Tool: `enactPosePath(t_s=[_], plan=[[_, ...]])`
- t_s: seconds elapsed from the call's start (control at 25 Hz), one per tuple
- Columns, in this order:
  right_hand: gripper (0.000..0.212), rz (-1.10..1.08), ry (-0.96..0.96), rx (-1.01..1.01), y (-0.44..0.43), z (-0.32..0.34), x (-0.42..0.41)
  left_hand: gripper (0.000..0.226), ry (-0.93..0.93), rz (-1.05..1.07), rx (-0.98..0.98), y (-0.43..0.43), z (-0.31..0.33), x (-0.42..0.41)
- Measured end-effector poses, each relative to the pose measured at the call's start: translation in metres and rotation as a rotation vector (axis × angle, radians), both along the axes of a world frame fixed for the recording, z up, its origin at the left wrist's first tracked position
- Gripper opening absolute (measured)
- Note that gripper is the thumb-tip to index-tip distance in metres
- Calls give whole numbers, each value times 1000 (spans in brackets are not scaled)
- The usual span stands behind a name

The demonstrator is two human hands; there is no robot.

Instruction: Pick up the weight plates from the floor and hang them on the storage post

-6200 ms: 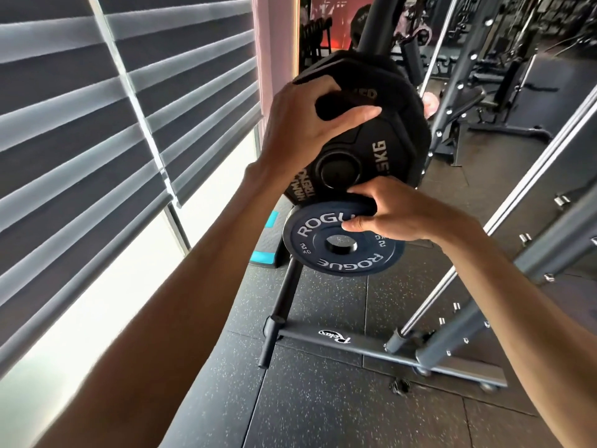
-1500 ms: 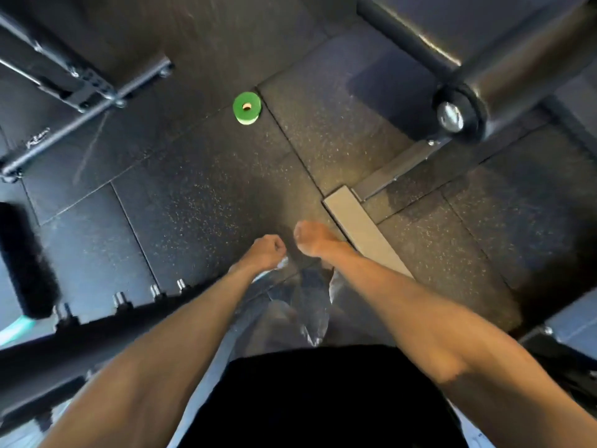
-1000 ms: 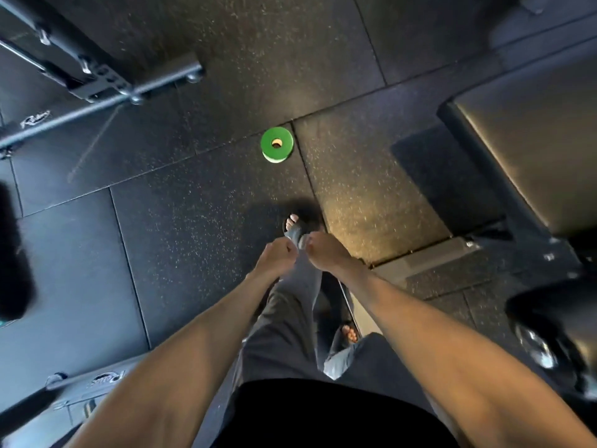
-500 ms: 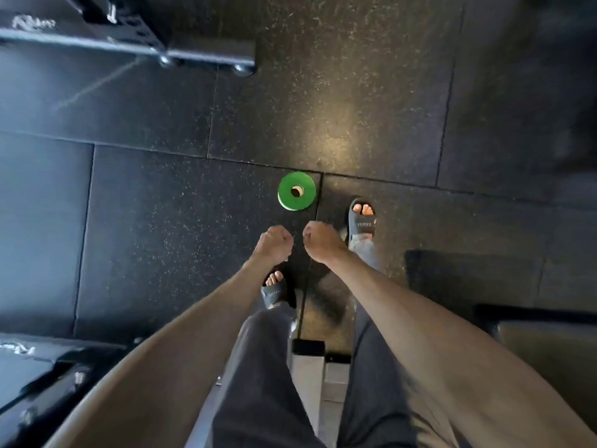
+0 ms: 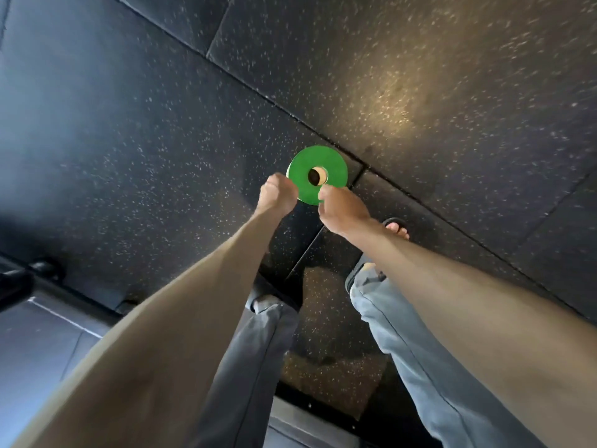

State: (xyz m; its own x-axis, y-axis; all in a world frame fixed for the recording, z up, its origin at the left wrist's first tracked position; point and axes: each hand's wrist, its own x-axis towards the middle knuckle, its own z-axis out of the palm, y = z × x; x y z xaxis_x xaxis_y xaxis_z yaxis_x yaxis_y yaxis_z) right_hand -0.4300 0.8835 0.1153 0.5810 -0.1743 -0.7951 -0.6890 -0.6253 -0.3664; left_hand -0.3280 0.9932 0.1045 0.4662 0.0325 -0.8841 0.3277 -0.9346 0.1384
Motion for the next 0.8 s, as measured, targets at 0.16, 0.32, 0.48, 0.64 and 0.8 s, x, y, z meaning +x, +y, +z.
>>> enactPosePath(t_s=[0.16, 0.32, 0.48, 0.64, 0.8], plan=[[38, 178, -125, -87, 31, -97, 13, 43, -98, 170, -16, 14, -84, -1], [73, 238, -156, -287, 58, -157, 9, 44, -92, 460, -69, 29, -149, -19], [66, 209, -230, -435, 69, -174, 8, 38, -84, 551, -83, 29, -182, -22], [67, 157, -268, -352, 64, -168, 13, 28, -89, 574, -97, 14, -164, -12], [62, 55, -369, -249, 55, -157, 12, 25, -256, 515, -106, 6, -158, -10]])
